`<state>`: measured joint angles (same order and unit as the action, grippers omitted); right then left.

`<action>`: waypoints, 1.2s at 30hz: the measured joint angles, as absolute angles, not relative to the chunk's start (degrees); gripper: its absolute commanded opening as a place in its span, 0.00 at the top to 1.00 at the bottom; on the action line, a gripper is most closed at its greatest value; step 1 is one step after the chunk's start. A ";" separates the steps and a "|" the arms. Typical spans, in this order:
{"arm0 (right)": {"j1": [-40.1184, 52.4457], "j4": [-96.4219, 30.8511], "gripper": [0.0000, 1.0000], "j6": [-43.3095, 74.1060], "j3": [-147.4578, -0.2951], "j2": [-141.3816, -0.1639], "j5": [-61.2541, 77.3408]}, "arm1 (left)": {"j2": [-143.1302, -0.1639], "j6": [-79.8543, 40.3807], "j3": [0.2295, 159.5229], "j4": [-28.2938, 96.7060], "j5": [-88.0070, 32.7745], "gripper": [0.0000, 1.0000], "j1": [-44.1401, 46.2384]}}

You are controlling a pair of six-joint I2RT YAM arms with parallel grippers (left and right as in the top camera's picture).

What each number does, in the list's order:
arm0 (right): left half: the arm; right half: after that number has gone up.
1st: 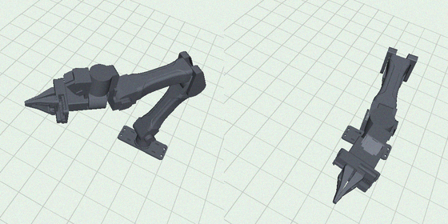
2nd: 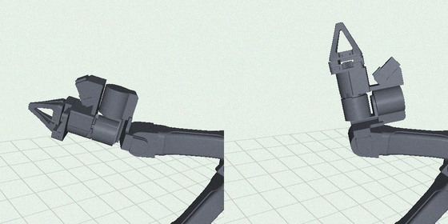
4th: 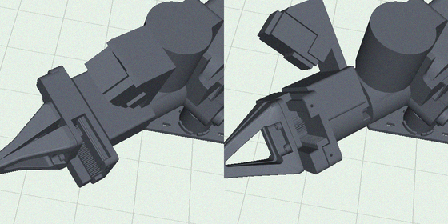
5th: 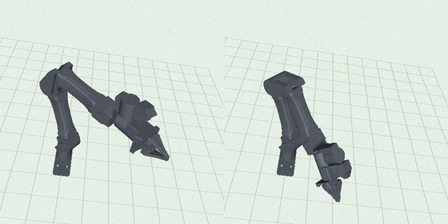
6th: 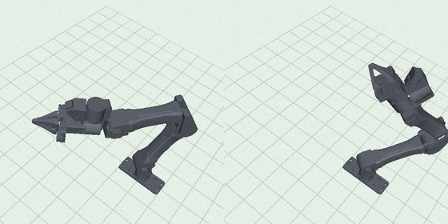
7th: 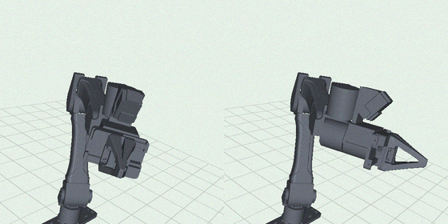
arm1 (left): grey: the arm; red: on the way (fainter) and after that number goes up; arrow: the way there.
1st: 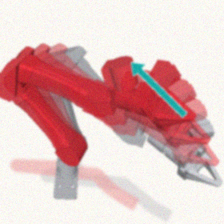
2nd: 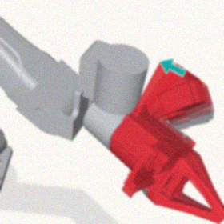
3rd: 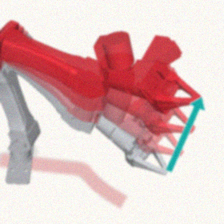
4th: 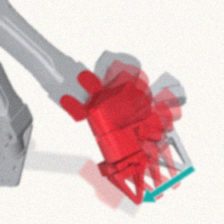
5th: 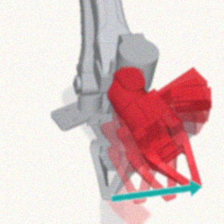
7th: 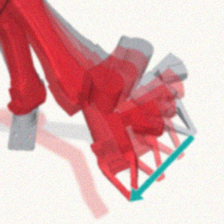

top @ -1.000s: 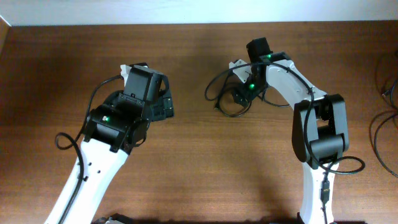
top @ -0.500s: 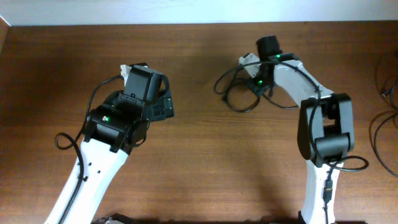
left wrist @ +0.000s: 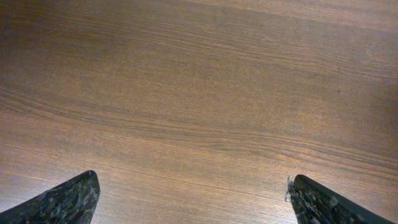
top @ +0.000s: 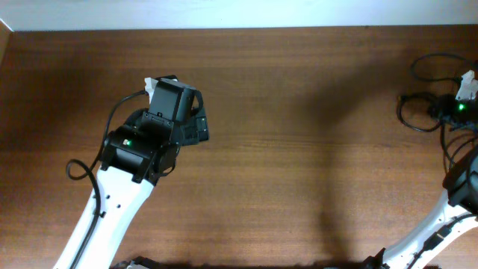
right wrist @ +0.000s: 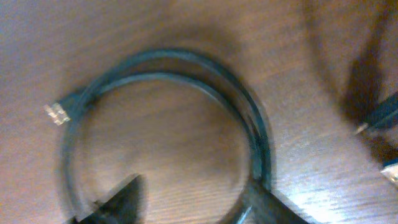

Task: Untangle cables

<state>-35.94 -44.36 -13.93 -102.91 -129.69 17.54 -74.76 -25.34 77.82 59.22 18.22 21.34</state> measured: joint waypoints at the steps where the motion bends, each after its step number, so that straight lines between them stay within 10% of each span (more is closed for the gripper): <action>1: -34.83 -44.99 0.02 -13.80 -105.93 -129.25 18.68 | -74.76 -25.34 77.82 59.24 18.24 0.01 21.34; 14: -2.09 -85.69 0.01 -7.05 -130.56 -104.09 14.87 | -74.70 -25.34 77.82 59.22 18.22 0.01 21.34; 36: -0.43 -85.69 0.01 -7.03 -130.56 -104.09 14.85 | -74.67 -25.34 77.82 59.20 18.22 0.01 21.34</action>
